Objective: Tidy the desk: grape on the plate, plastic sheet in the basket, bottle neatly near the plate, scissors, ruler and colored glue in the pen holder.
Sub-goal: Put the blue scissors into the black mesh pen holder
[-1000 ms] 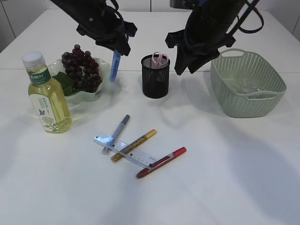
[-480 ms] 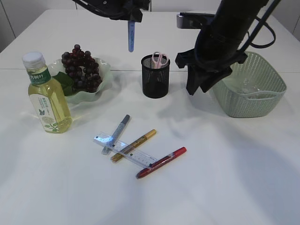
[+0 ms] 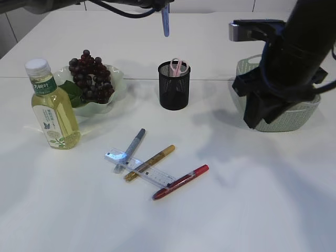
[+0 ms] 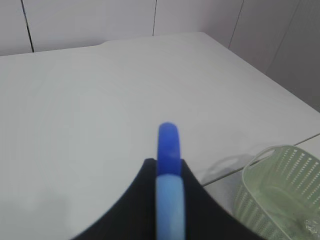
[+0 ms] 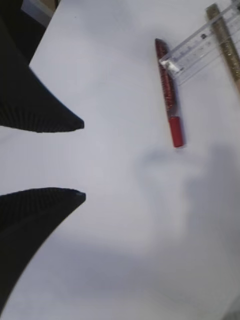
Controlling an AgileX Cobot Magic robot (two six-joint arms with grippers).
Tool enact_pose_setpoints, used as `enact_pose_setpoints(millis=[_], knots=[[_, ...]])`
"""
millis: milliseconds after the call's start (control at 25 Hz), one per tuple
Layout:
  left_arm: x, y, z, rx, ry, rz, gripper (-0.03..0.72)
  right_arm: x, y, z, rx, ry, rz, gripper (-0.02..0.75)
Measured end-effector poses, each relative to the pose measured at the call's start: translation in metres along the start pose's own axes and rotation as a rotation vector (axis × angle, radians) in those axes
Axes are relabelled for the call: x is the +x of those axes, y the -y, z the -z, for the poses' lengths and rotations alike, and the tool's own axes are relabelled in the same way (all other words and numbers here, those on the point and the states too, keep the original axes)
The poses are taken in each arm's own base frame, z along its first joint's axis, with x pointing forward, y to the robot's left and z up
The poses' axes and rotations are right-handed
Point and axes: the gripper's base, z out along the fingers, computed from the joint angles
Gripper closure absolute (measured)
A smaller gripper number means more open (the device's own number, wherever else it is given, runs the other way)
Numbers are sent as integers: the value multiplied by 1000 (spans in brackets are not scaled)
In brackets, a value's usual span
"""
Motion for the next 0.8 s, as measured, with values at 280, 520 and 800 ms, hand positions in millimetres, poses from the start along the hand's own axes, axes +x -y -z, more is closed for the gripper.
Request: enact_pose_setpoints(millis=[280,520,800], knots=[[24,12,-22,7,31,-2,648,63,-5,9,4,-46,-5,426],[45,17,-35,11,9,-2,648,98,-7,17,17,-5,1,426],[53,15,-40,7,-6,-14,646,103,-7,22,37,23,11,426]])
